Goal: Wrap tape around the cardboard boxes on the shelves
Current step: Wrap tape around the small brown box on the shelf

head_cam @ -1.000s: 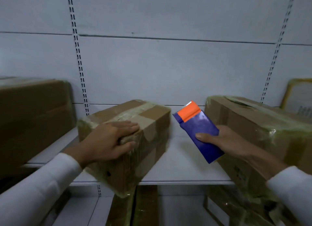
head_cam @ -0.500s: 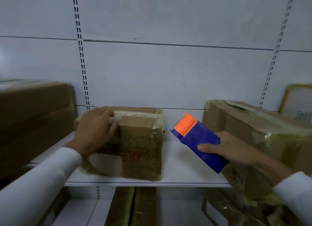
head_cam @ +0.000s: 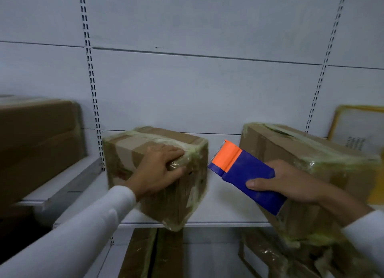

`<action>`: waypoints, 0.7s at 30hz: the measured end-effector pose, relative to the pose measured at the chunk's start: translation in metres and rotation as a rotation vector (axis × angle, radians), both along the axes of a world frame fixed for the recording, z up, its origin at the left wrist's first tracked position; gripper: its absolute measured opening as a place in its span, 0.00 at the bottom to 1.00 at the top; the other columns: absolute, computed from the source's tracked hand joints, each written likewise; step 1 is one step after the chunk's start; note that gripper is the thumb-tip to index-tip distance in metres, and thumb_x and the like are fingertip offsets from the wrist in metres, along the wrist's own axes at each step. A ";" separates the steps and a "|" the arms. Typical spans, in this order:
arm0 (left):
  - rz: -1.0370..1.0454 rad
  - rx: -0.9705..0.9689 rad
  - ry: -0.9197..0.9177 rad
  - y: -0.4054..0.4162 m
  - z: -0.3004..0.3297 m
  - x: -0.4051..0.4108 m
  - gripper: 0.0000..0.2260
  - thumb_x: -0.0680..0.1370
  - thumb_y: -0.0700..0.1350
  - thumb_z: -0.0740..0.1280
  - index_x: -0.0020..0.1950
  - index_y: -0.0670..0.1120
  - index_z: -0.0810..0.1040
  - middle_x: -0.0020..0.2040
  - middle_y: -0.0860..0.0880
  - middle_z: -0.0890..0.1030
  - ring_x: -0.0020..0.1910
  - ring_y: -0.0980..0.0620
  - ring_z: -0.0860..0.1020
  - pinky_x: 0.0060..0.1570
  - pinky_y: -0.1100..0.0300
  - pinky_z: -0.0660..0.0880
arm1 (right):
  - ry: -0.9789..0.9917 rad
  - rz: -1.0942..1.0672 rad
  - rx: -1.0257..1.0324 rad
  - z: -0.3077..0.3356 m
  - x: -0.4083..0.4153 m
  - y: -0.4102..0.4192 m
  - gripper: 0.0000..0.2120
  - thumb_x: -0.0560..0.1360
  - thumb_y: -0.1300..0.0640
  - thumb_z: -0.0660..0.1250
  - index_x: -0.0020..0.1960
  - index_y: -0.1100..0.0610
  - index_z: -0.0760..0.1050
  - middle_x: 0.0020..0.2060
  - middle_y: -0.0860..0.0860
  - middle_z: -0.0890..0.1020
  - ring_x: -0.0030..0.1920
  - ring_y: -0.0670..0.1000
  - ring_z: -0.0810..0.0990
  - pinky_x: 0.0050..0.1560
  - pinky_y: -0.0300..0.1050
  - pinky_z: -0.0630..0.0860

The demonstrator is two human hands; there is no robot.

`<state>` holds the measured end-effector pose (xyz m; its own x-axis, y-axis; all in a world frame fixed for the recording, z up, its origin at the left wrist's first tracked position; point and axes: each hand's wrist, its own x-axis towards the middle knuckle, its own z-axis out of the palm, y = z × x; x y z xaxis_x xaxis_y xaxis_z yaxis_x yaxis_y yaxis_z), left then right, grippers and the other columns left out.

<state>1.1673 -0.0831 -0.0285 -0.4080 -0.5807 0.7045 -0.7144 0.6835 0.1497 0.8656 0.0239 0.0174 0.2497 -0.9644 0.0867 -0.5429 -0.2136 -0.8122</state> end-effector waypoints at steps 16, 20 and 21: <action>-0.127 0.219 -0.130 0.012 0.008 0.089 0.23 0.78 0.60 0.55 0.71 0.52 0.70 0.67 0.56 0.71 0.66 0.59 0.68 0.66 0.60 0.66 | 0.028 0.288 0.080 -0.002 0.031 0.001 0.06 0.68 0.46 0.73 0.39 0.47 0.80 0.38 0.52 0.84 0.39 0.49 0.83 0.40 0.40 0.75; -0.048 0.209 -0.174 0.017 0.010 0.102 0.25 0.77 0.62 0.54 0.71 0.54 0.68 0.65 0.57 0.72 0.63 0.60 0.69 0.63 0.55 0.70 | 0.076 0.324 0.095 -0.003 0.041 -0.002 0.12 0.67 0.43 0.74 0.44 0.49 0.80 0.42 0.52 0.85 0.42 0.50 0.85 0.43 0.43 0.77; -0.023 0.205 -0.183 0.021 0.010 0.100 0.26 0.75 0.61 0.55 0.72 0.54 0.67 0.67 0.55 0.71 0.64 0.60 0.67 0.66 0.55 0.68 | 0.100 0.327 0.096 -0.003 0.045 -0.003 0.16 0.66 0.42 0.74 0.47 0.51 0.79 0.43 0.52 0.85 0.44 0.51 0.85 0.45 0.44 0.78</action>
<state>1.2670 -0.0625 -0.0185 -0.5327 -0.6925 0.4865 -0.7270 0.6687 0.1559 0.9102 0.0205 0.0147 0.5490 -0.8348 -0.0407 -0.5362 -0.3144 -0.7834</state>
